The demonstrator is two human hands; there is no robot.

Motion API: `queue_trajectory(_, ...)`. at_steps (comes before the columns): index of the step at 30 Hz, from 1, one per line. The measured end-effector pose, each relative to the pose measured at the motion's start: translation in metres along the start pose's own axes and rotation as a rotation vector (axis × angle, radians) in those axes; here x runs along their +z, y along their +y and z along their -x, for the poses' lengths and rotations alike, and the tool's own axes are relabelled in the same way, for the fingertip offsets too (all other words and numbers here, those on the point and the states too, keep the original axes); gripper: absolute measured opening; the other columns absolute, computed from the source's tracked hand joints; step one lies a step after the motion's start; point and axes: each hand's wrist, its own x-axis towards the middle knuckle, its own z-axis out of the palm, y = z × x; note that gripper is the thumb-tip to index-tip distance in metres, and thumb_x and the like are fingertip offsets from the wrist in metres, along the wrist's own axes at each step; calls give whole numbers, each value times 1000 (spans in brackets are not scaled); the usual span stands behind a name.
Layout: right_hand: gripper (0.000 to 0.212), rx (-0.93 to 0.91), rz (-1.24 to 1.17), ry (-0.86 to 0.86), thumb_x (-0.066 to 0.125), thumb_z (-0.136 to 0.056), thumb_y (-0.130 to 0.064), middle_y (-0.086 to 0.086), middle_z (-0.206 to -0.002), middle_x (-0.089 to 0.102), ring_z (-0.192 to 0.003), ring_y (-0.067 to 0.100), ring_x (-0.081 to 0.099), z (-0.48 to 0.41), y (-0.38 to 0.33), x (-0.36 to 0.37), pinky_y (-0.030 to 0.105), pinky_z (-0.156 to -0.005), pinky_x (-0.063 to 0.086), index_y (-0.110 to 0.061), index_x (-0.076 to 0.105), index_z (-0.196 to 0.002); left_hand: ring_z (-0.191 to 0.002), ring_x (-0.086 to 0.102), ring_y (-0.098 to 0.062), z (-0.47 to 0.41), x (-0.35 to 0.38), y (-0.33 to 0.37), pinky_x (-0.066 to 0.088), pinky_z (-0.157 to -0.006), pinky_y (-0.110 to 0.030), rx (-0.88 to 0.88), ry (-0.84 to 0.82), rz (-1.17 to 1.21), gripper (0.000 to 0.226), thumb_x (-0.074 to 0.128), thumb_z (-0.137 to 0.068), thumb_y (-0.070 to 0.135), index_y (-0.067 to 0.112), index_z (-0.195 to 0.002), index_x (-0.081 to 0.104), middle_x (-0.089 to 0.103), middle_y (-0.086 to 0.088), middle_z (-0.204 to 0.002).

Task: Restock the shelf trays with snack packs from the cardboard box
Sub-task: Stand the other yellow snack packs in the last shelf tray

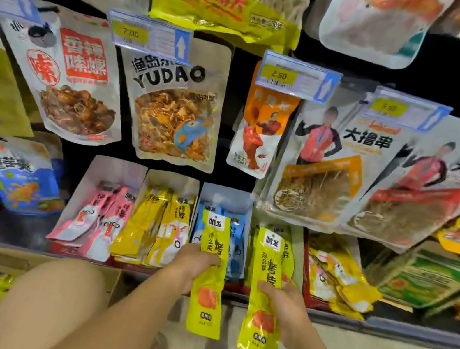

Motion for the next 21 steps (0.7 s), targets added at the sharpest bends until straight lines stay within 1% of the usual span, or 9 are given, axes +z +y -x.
queue_trajectory(4, 19, 15, -81, 59, 76, -86, -11, 11, -95, 78, -87, 32, 74, -20, 11, -30, 40, -68, 61, -11, 73, -105, -82, 72, -37, -28, 39, -5, 60, -76, -52, 26, -56, -67, 19, 69, -84, -2, 6, -100, 71, 74, -21, -96)
queue_trajectory(7, 17, 16, -107, 99, 76, -86, -12, 8, -94, 78, -86, 30, 75, -35, 21, -59, 44, -75, 61, -11, 74, -103, -96, 71, -36, -54, 68, -14, 56, -87, -57, 48, -98, -122, 28, 75, -82, 6, 11, -109, 70, 75, -14, -101)
queue_trajectory(9, 12, 11, -137, 143, 75, -86, -11, 7, -92, 78, -83, 29, 75, -43, 23, -77, 41, -72, 61, -12, 75, -98, -97, 72, -31, -72, 87, -20, 57, -89, -52, 45, -99, -139, 29, 77, -82, 9, 12, -110, 70, 75, -12, -104)
queue_trajectory(12, 7, -2, -174, 187, 73, -87, -8, 8, -88, 78, -78, 29, 74, -52, 25, -101, 38, -67, 59, -13, 75, -93, -94, 71, -21, -96, 117, -26, 58, -87, -41, 63, -86, -200, 32, 80, -81, 20, 18, -111, 69, 74, -3, -106)
queue_trajectory(14, 7, 0, -192, 218, 72, -88, -7, 10, -88, 78, -78, 30, 74, -58, 29, -115, 37, -65, 59, -11, 75, -94, -87, 70, -19, -109, 137, -26, 57, -76, -33, 57, -73, -191, 19, 76, -85, 16, 20, -102, 69, 74, -2, -102)
queue_trajectory(16, 8, 7, -218, 245, 72, -88, -7, 12, -88, 77, -75, 30, 73, -66, 34, -125, 37, -60, 58, -11, 75, -94, -87, 68, -18, -124, 156, -26, 53, -70, -28, 38, -40, -196, 26, 72, -88, 11, 17, -111, 62, 69, -3, -114)
queue_trajectory(18, 8, 14, -241, 268, 74, -86, -9, 13, -89, 77, -77, 33, 73, -73, 40, -132, 42, -60, 60, -12, 76, -94, -112, 60, -26, -137, 171, -25, 50, -89, -32, 27, 23, -319, 59, 74, -87, 20, 14, -140, 47, 54, -5, -137)
queue_trajectory(19, 8, 14, -249, 275, 74, -86, -10, 13, -89, 77, -79, 34, 74, -78, 44, -134, 47, -65, 61, -12, 76, -93, -127, 51, -29, -146, 177, -26, 45, -100, -35, 32, 56, -377, 72, 74, -86, 25, 11, -148, 39, 45, -7, -148)
queue_trajectory(21, 6, 21, -267, 271, 75, -86, -10, 15, -90, 77, -77, 34, 73, -83, 47, -138, 52, -73, 60, -11, 77, -91, -140, 39, -27, -159, 188, -29, 36, -108, -31, 40, 73, -454, 74, 71, -90, 29, 8, -151, 34, 36, -6, -156)
